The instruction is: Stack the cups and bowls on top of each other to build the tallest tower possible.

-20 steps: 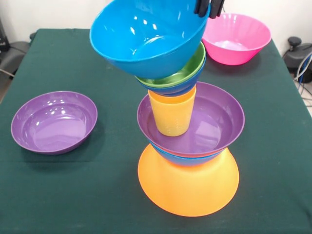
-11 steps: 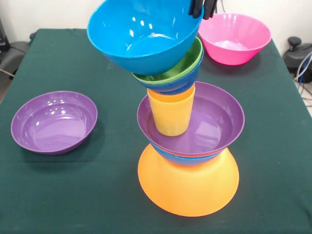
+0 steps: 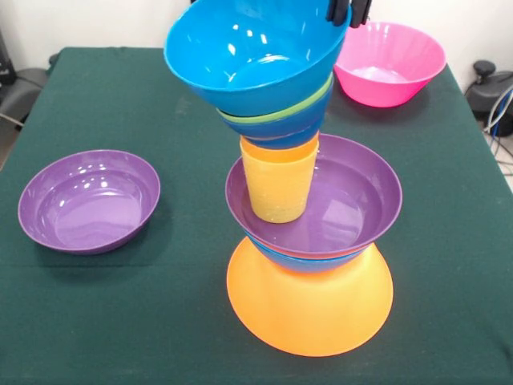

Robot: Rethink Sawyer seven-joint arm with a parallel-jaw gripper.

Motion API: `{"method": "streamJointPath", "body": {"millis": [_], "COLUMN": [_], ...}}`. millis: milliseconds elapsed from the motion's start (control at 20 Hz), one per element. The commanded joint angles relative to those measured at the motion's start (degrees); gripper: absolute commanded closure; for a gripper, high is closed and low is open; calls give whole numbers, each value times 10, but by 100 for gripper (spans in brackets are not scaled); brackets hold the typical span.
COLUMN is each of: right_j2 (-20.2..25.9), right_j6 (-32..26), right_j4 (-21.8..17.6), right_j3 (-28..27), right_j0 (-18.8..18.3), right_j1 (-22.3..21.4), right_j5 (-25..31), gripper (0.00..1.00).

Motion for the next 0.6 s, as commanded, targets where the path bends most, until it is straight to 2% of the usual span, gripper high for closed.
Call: {"method": "streamJointPath", "body": {"millis": [50, 300, 600], "right_j2": [-10, -14, -38], "right_j6": [64, 52, 45], "right_j4": [7, 10, -27], "right_j3": [51, 39, 16], "right_j0": [21, 21, 31], "right_j1": [17, 22, 28], "right_j5": [-34, -31, -38], "gripper": [100, 100, 100]}}
